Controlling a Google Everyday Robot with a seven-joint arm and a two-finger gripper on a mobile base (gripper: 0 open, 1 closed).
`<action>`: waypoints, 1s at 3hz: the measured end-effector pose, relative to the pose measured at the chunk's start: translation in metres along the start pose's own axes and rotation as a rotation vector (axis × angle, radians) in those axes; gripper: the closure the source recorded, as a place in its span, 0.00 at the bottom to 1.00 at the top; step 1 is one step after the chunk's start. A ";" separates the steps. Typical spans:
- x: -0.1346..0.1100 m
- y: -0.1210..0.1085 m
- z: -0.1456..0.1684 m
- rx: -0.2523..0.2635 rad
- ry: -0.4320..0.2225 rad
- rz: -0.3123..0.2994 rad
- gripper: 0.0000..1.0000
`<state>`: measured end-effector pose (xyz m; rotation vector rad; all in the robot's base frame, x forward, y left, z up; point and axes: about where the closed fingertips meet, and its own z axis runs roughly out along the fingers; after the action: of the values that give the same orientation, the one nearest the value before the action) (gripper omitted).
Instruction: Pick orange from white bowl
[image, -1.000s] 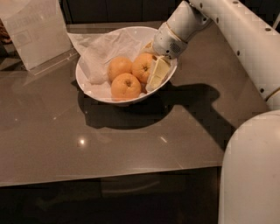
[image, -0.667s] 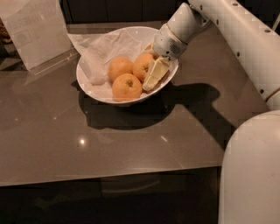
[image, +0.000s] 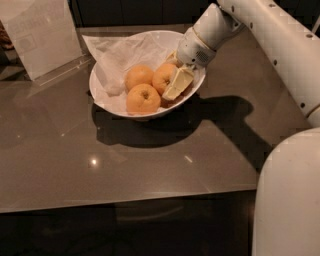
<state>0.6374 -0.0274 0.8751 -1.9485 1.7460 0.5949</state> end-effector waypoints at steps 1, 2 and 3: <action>-0.012 0.007 -0.012 0.035 -0.035 -0.015 0.97; -0.033 0.018 -0.034 0.099 -0.075 -0.057 1.00; -0.054 0.040 -0.059 0.155 -0.123 -0.094 1.00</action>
Offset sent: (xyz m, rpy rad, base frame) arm -0.0414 0.0025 0.0912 0.1425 -0.2048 -0.0192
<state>0.5926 -0.0235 0.9528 -1.8361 1.5679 0.5187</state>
